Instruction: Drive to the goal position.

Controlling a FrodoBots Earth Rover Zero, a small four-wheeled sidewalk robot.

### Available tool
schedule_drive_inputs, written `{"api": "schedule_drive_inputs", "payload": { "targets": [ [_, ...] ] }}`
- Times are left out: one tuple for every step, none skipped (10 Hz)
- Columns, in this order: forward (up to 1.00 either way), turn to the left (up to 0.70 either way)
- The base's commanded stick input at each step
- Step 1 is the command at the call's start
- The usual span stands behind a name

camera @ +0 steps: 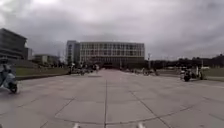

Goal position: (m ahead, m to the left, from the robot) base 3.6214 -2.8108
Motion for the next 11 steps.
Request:
{"api": "schedule_drive_inputs", "payload": {
  "targets": [
    [0.45,0.00],
    [0.45,0.00],
    [0.45,0.00],
    [0.45,0.00],
    [0.45,0.00],
    [0.45,0.00],
    [0.45,0.00],
    [0.45,0.00],
    [0.45,0.00],
    [0.45,0.00],
    [0.45,0.00]
  ]
}}
